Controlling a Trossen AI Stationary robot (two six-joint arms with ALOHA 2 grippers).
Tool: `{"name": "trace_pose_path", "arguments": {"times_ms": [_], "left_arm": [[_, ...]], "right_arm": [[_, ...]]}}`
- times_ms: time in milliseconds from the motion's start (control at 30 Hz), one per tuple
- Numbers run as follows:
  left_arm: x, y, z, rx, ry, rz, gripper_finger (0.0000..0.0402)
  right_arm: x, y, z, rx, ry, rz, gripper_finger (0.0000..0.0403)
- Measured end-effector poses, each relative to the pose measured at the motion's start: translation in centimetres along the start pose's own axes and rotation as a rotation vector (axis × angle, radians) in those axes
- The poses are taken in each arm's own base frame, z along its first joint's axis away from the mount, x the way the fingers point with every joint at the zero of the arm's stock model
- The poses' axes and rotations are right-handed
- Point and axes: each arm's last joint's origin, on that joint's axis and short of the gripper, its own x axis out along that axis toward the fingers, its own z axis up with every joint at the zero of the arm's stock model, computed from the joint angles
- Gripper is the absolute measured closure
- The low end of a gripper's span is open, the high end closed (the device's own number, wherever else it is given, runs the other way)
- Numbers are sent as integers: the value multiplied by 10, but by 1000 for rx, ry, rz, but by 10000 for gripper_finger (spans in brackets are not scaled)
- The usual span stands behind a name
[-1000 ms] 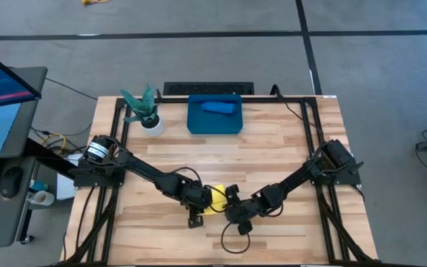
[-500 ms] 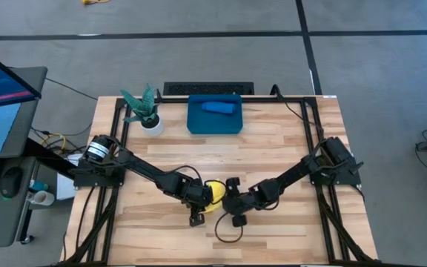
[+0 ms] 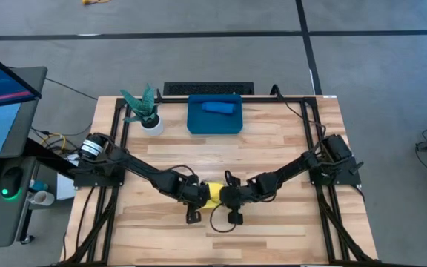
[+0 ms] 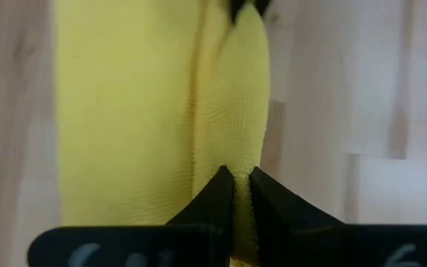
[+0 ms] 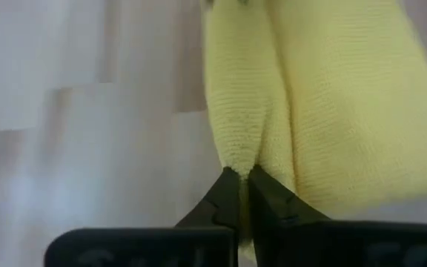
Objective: Roll microfiber towels into tight, uniform cylinder then place into a basket
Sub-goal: Roll the yellow microfiber towel
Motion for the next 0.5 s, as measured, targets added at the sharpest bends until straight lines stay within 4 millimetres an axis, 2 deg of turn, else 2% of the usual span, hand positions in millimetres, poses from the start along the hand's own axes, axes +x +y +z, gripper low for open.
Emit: {"name": "trace_pose_path", "arguments": {"times_ms": [167, 300, 500], "left_arm": [[-1, -5, -1, 10, -12, -13, 380], [-1, -8, -1, -26, -18, -21, 370], [-1, -11, -4, -24, -7, -16, 343]], "right_arm": [[-4, 4, 6, 149, 7, 160, 380], [-3, -6, 9, 293, 57, 247, 388], [-3, -25, 12, 510, 124, 304, 376]]}}
